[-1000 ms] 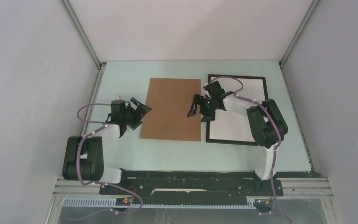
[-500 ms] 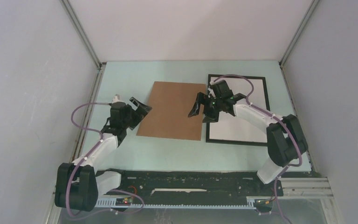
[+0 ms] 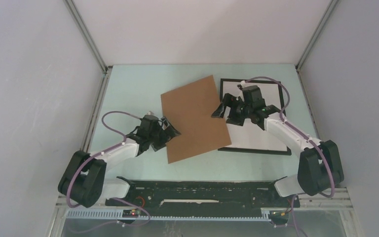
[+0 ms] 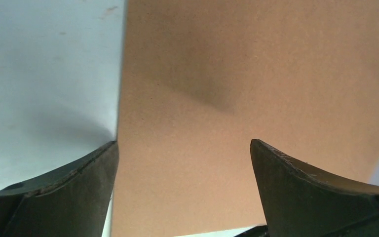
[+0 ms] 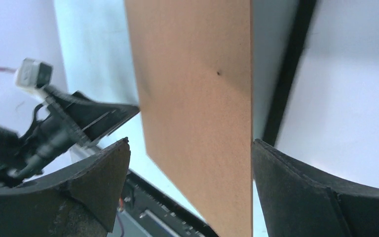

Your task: Put the photo into the frame

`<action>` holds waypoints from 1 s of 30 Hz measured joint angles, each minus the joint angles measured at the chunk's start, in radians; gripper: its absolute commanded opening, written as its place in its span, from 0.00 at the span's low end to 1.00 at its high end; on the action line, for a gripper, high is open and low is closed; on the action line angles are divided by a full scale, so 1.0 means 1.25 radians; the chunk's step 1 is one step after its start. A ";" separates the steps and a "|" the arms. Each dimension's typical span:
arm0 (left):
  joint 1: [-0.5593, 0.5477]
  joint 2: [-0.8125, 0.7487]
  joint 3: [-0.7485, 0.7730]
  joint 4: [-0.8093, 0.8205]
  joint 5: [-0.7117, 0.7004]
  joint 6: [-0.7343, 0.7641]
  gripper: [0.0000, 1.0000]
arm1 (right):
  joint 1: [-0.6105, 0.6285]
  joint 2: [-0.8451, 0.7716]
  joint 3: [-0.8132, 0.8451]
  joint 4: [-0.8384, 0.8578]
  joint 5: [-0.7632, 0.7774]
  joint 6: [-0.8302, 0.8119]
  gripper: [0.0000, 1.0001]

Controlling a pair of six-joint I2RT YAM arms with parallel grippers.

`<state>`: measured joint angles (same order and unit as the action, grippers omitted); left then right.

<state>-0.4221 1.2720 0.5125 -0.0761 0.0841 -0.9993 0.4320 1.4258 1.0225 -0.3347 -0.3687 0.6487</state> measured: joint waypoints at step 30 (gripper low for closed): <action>-0.039 0.262 0.031 0.392 0.226 -0.095 1.00 | -0.421 0.115 -0.286 0.234 -0.278 -0.095 0.44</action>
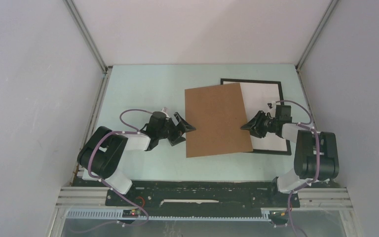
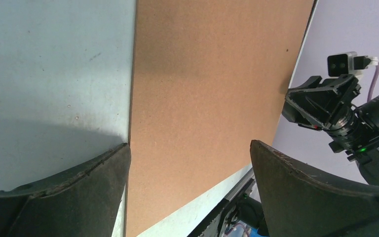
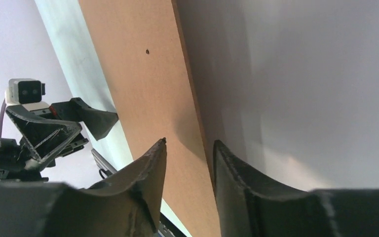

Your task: Put the photo into the frame

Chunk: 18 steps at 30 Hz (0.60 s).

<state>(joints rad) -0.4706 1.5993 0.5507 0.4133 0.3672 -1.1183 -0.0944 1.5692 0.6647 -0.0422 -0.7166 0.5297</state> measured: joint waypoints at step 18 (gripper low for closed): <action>-0.015 -0.032 -0.005 -0.020 0.093 0.034 1.00 | 0.067 -0.359 -0.031 0.002 -0.098 0.151 0.00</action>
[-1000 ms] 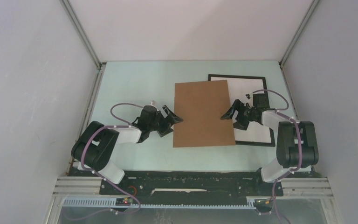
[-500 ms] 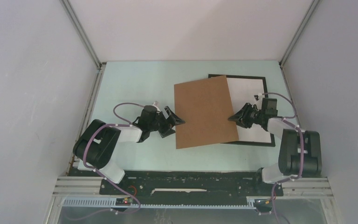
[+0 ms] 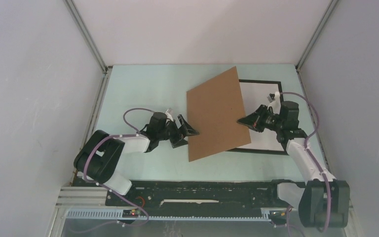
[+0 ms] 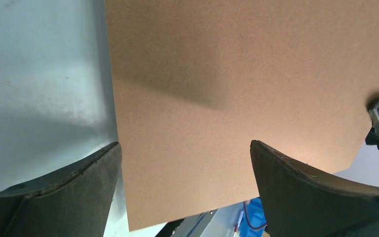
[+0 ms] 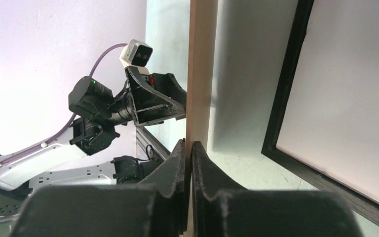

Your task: Put the photo into the frame

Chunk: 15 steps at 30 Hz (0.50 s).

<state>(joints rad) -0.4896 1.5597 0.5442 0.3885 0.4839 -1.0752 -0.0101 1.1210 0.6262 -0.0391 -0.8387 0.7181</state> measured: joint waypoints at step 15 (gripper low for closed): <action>-0.024 -0.234 0.106 -0.262 -0.124 0.201 0.97 | -0.162 -0.150 0.273 -0.375 0.057 -0.114 0.00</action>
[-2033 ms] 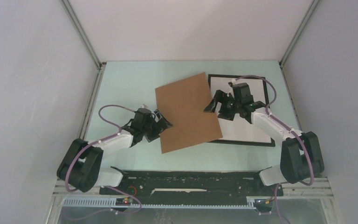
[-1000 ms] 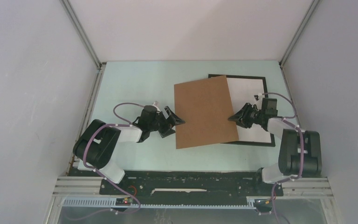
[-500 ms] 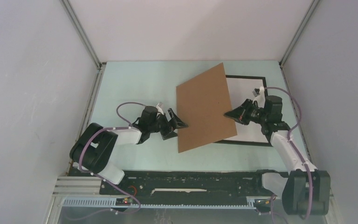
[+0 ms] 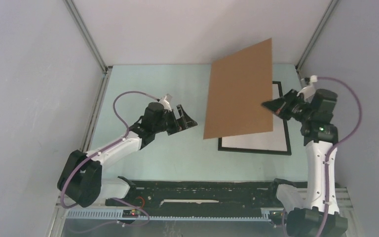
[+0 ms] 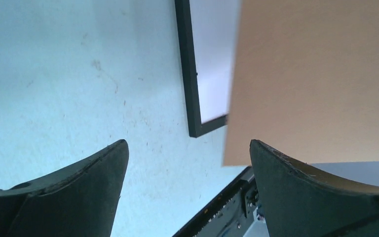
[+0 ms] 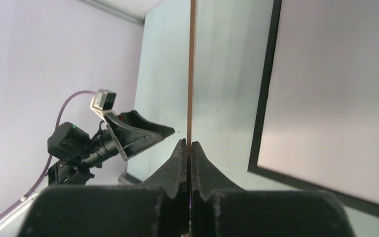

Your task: Put the photo into the frame

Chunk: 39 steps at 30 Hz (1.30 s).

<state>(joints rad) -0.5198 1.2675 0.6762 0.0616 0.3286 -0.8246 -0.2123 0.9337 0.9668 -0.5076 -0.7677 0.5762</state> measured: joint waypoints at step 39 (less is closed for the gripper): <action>-0.220 0.702 0.702 -0.337 -0.285 0.010 0.28 | -0.183 0.034 0.198 -0.268 0.060 -0.188 0.00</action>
<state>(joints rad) -0.7952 2.1445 1.5539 -0.3592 -0.0280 -0.8116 -0.4408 0.9764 1.2144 -0.8429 -0.6930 0.3412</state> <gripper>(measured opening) 0.306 0.017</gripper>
